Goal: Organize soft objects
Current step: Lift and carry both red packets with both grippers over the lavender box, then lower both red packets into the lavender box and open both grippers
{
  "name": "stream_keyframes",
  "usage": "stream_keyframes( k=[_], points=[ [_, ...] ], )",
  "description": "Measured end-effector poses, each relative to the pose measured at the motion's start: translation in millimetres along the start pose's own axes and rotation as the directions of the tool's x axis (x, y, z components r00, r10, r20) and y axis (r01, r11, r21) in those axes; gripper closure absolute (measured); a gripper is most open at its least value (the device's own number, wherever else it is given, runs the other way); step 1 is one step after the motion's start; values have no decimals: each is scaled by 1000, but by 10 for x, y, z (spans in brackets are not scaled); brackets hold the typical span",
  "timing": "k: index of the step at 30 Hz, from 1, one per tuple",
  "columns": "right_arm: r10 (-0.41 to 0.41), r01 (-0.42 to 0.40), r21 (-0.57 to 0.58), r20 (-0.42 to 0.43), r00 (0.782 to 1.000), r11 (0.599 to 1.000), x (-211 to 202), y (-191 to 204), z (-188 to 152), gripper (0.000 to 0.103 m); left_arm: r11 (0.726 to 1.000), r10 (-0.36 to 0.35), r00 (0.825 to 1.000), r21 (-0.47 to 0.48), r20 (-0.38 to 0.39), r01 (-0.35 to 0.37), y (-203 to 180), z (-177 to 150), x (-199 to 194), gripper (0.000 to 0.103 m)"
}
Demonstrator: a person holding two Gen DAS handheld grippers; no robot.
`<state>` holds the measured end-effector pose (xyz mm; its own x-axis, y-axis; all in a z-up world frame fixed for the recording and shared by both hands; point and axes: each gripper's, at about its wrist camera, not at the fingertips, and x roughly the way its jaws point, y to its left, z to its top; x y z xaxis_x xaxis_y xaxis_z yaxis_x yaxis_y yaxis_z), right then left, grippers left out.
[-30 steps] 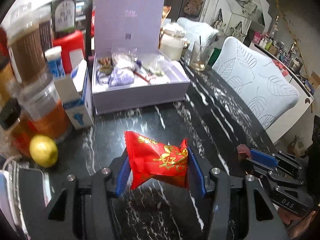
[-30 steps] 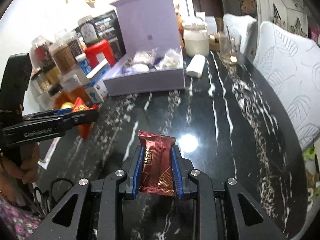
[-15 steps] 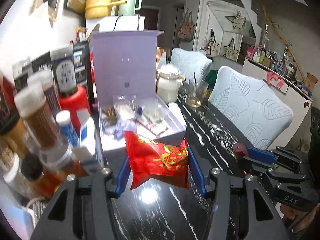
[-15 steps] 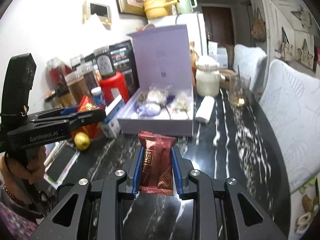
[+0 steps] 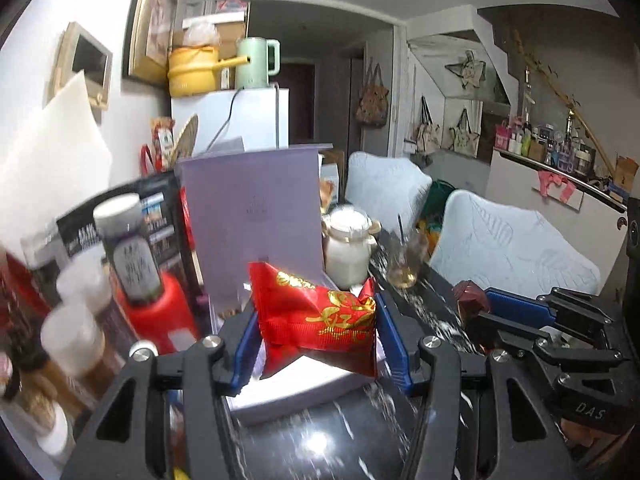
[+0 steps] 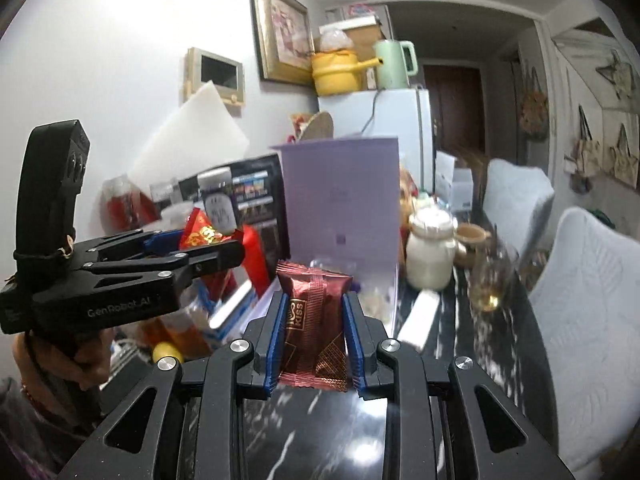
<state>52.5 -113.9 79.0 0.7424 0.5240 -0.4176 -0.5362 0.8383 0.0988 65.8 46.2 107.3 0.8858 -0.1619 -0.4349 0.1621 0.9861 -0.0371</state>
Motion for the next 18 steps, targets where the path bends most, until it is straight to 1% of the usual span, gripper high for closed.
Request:
stream_keyframes(
  k=[3, 8, 12, 18],
  points=[
    [5, -5, -15, 11, 1000, 1000, 113, -54, 148, 75, 1000, 10, 1000, 0, 15, -10, 40, 122, 123, 50],
    [-22, 23, -42, 31, 999, 999, 318, -149, 351, 75, 999, 32, 999, 18, 19, -32, 92, 259, 390, 50],
    [-26, 27, -46, 19, 999, 999, 526, -243, 463, 75, 1000, 27, 1000, 2, -5, -27, 162, 316, 647, 50],
    [-37, 37, -42, -2, 999, 998, 906, -398, 557, 75, 999, 45, 998, -28, -50, -46, 277, 282, 1093, 50]
  ],
)
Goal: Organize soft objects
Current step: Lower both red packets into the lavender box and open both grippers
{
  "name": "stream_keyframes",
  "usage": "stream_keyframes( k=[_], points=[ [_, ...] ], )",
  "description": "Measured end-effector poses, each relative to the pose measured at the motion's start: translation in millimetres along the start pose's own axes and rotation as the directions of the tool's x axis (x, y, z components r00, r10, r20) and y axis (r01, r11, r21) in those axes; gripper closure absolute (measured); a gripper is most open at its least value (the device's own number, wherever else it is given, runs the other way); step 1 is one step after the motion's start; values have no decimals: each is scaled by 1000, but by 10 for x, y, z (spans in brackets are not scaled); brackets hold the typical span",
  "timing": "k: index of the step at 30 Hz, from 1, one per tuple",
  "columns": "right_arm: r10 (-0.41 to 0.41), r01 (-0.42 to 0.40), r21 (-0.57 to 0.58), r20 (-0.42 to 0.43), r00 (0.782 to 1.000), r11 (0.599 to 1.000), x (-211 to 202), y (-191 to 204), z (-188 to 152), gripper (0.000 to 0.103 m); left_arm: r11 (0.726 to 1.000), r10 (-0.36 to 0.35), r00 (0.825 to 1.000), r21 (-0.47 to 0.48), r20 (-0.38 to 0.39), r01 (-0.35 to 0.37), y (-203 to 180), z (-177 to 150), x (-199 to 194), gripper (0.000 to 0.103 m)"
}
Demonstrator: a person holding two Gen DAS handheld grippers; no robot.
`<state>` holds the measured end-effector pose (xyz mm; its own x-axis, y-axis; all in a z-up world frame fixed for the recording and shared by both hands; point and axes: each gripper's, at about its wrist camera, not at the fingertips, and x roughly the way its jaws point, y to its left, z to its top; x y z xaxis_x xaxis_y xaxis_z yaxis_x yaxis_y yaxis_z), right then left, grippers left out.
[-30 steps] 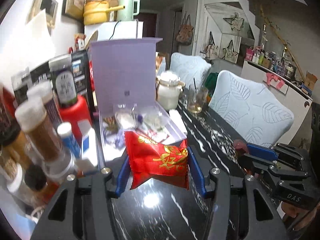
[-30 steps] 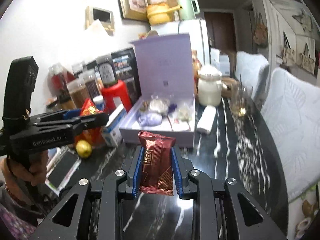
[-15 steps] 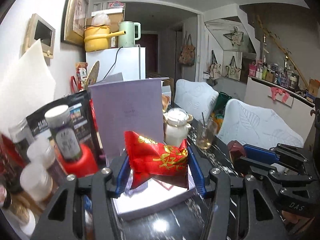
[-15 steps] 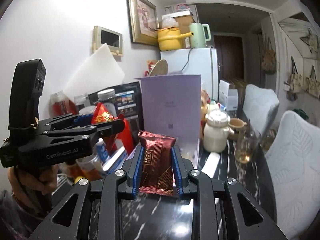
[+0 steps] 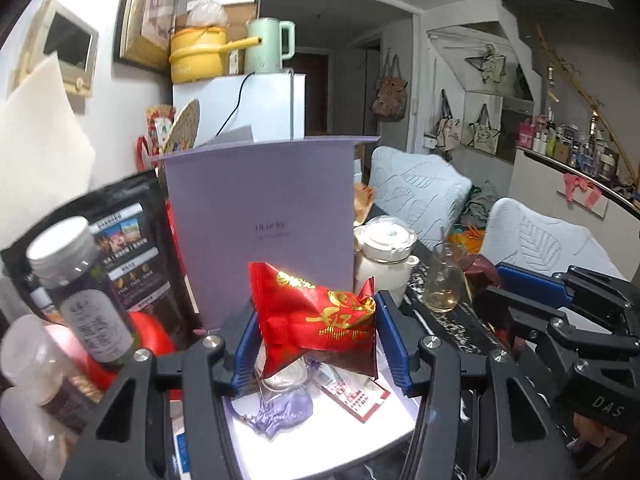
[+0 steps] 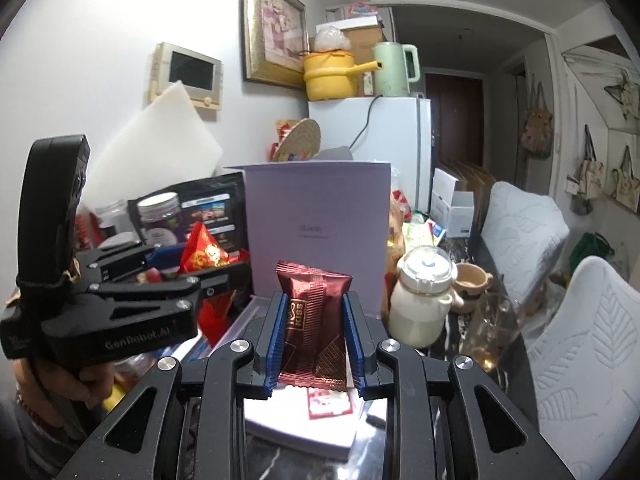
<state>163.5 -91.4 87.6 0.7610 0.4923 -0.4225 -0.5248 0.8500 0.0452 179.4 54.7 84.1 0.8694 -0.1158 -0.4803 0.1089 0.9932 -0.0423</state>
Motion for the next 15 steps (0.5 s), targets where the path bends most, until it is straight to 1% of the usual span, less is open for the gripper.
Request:
stream_keyframes(
  k=[4, 8, 15],
  points=[
    [2, -2, 2, -25, 1000, 1000, 269, -66, -14, 75, 1000, 17, 999, -23, -39, -18, 89, -63, 317, 50],
    [10, -9, 16, -81, 997, 1000, 586, -131, -79, 75, 998, 42, 996, -39, -79, -45, 173, -161, 590, 50],
    [21, -16, 36, -163, 986, 999, 1000, -203, -261, 75, 998, 47, 989, -24, -138, -51, 201, -280, 896, 50]
  ],
)
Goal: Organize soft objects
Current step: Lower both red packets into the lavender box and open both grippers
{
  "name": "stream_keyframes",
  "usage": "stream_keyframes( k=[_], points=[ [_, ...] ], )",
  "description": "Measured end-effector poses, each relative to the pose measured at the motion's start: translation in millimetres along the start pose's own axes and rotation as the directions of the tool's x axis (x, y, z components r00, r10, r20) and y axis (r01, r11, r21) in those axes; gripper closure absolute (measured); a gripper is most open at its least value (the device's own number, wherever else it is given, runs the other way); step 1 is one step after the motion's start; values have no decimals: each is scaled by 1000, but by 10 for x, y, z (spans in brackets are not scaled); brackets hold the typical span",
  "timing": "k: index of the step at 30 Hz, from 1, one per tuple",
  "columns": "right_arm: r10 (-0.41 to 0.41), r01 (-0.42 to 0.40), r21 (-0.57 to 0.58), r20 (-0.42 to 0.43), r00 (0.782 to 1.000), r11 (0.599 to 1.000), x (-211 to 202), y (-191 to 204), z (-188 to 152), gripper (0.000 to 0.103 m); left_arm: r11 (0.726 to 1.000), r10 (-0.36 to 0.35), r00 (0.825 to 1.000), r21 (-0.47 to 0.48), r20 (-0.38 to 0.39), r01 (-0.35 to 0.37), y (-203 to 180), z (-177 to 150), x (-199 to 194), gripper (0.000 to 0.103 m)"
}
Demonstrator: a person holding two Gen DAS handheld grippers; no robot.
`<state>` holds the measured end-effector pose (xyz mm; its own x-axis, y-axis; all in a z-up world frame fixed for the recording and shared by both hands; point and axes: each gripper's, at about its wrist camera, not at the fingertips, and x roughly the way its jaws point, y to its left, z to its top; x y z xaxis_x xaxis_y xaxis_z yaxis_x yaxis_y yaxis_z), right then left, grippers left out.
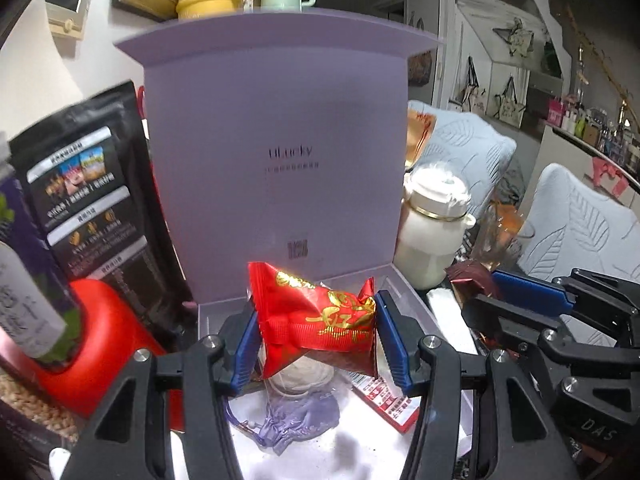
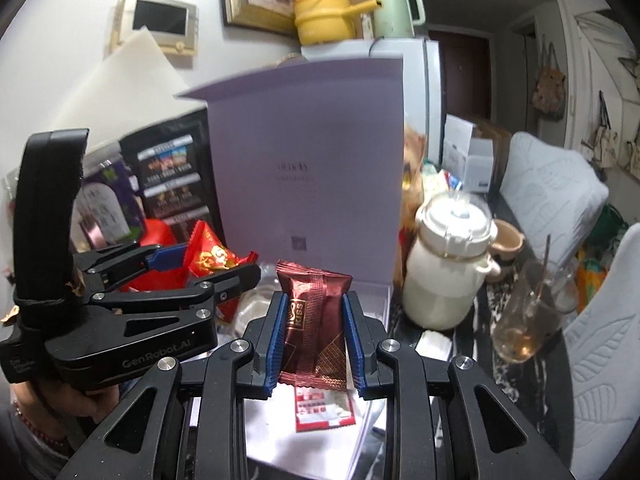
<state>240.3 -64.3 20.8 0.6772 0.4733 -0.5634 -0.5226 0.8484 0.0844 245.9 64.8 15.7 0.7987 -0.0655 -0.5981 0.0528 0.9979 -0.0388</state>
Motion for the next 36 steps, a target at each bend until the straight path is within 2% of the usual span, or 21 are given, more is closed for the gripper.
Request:
stream_keyframes(
  k=[13, 18, 23, 30, 32, 36],
  points=[
    [18, -15, 37, -80, 997, 999, 414, -130, -99, 75, 1000, 23, 995, 4, -96, -23, 19, -101, 459, 50],
    [-9, 11, 19, -102, 995, 1000, 525, -131, -145, 75, 998, 60, 989, 23, -134, -57, -1, -171, 615, 50],
    [-41, 39, -17, -138, 990, 999, 665, -96, -228, 75, 999, 44, 981, 15, -188, -43, -8, -240, 761, 50],
    [-60, 56, -24, -193, 979, 998, 858, -117, -331, 75, 994, 105, 975, 53, -197, -96, -64, -307, 861, 50],
    [-83, 77, -40, -203, 976, 996, 896, -112, -355, 72, 993, 113, 973, 63, -202, -102, -93, -313, 891, 50],
    [-73, 71, -17, -210, 975, 997, 893, -144, -368, 72, 992, 118, 970, 61, -211, -107, -82, -317, 919, 50]
  ],
)
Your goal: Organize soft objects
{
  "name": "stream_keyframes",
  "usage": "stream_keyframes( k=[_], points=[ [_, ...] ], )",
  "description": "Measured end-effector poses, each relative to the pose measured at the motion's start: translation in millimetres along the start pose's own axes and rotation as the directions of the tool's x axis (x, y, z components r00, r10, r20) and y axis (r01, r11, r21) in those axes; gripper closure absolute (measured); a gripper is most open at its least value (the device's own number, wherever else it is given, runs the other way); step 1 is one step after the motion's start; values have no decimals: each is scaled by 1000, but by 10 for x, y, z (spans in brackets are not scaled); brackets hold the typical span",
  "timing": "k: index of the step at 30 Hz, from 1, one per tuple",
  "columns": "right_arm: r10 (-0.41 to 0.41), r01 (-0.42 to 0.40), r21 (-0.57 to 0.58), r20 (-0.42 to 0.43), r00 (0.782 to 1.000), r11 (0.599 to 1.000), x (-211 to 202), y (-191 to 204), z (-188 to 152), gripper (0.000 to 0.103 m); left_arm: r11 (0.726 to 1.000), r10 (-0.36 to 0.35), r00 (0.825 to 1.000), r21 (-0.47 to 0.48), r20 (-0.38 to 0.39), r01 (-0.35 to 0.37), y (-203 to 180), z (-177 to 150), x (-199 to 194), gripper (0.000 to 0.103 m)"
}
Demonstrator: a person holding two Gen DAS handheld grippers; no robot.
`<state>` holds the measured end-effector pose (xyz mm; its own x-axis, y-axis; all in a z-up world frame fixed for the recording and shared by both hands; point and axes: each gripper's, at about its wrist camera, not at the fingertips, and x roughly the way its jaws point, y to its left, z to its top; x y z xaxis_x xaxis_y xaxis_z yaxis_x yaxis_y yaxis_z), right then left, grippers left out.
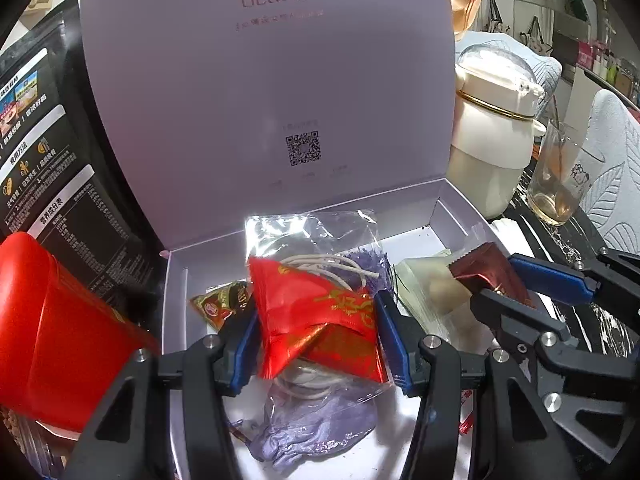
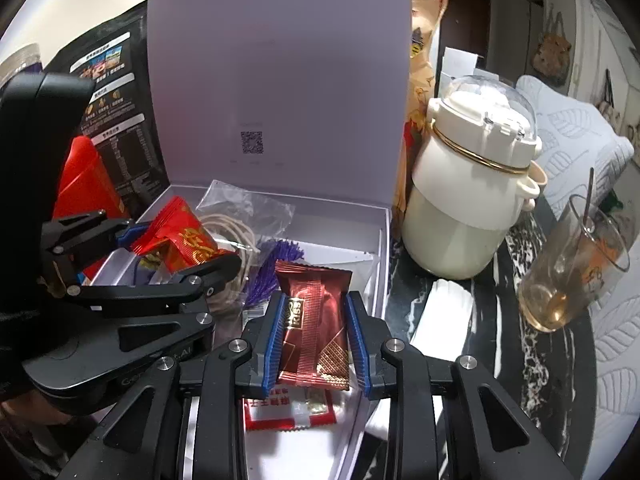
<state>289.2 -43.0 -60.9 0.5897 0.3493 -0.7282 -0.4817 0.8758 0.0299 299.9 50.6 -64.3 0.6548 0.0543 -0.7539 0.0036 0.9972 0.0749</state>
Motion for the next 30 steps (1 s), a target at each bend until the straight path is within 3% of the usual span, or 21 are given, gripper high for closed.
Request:
stream_keyframes(
  k=[4, 10, 15, 22, 30],
  points=[
    [-1, 1, 12, -13, 1000, 1000, -16, -37, -2, 71, 1000, 7, 1000, -8, -13, -7, 8, -9, 20, 48],
    [6, -5, 30, -24, 1000, 1000, -62, -70, -38, 61, 1000, 28, 999, -1, -41, -28, -23, -10, 47, 47],
    [-3, 4, 46, -11, 1000, 999, -173, -104, -22, 53, 999, 37, 998, -26, -53, -38, -20, 24, 71, 22],
    [-35, 34, 47, 11, 999, 998, -370, -124, 15, 52, 997, 54, 998, -48, -26, -55, -11, 50, -117, 22],
    [-62, 59, 47, 59, 996, 997, -667, -123, 91, 52, 997, 54, 997, -61, 58, -50, 55, 139, -642, 22]
  ],
)
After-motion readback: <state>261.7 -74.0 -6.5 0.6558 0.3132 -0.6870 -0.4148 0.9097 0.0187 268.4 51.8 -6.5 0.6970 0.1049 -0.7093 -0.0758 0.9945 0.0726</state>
